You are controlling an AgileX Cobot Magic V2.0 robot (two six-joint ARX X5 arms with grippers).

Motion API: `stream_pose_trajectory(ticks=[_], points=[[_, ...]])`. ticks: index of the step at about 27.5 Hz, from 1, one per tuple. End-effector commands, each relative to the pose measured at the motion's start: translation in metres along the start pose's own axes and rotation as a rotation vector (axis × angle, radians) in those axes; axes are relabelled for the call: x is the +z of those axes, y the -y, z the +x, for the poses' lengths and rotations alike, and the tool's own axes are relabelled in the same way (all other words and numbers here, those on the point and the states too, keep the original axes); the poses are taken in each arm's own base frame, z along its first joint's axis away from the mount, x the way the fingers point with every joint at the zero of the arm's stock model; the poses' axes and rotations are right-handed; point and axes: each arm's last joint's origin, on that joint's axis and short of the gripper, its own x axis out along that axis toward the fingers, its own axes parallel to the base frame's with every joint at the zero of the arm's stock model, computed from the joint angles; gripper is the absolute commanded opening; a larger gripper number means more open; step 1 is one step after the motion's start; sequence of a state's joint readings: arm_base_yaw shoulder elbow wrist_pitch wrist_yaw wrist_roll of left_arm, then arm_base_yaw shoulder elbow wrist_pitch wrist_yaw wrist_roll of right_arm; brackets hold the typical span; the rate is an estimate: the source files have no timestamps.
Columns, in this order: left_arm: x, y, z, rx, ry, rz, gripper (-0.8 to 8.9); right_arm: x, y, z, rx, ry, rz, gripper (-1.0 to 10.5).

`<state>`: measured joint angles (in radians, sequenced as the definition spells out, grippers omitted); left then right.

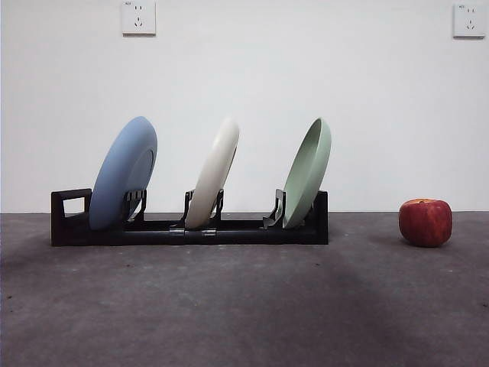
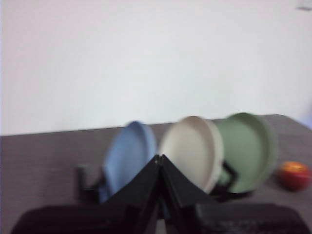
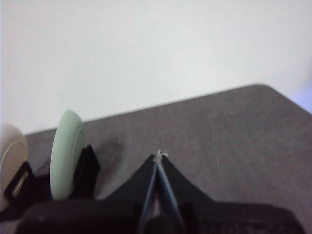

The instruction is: Take the yellow plate from the plate rack,put the plate on the table,take the apple from the table,put the apple in the plate

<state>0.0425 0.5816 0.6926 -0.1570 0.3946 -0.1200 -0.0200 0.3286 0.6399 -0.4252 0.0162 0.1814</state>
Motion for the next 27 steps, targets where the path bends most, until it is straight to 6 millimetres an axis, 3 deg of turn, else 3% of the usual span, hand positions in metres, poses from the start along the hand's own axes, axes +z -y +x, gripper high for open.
stream_pose_trajectory(ticks=[1, 6, 12, 20, 27], points=[[0.021, 0.002, 0.010, -0.101, -0.052, -0.078, -0.04, 0.015, -0.004, 0.000, 0.019, -0.068, 0.010, -0.1], [0.047, 0.000, 0.034, -0.254, -0.184, -0.162, -0.04, 0.032, -0.008, 0.008, 0.031, -0.188, 0.014, 0.0], [0.060, -0.007, 0.072, -0.427, -0.308, -0.243, -0.04, 0.034, -0.011, 0.022, 0.092, -0.365, 0.030, 0.0], [0.040, -0.006, 0.134, -0.504, -0.492, -0.327, -0.05, 0.026, -0.018, 0.047, 0.345, -0.537, 0.060, 0.0], [0.016, 0.023, 0.209, -0.502, -0.624, -0.204, -0.05, 0.016, -0.023, 0.069, 0.567, -0.673, 0.148, 0.0]])
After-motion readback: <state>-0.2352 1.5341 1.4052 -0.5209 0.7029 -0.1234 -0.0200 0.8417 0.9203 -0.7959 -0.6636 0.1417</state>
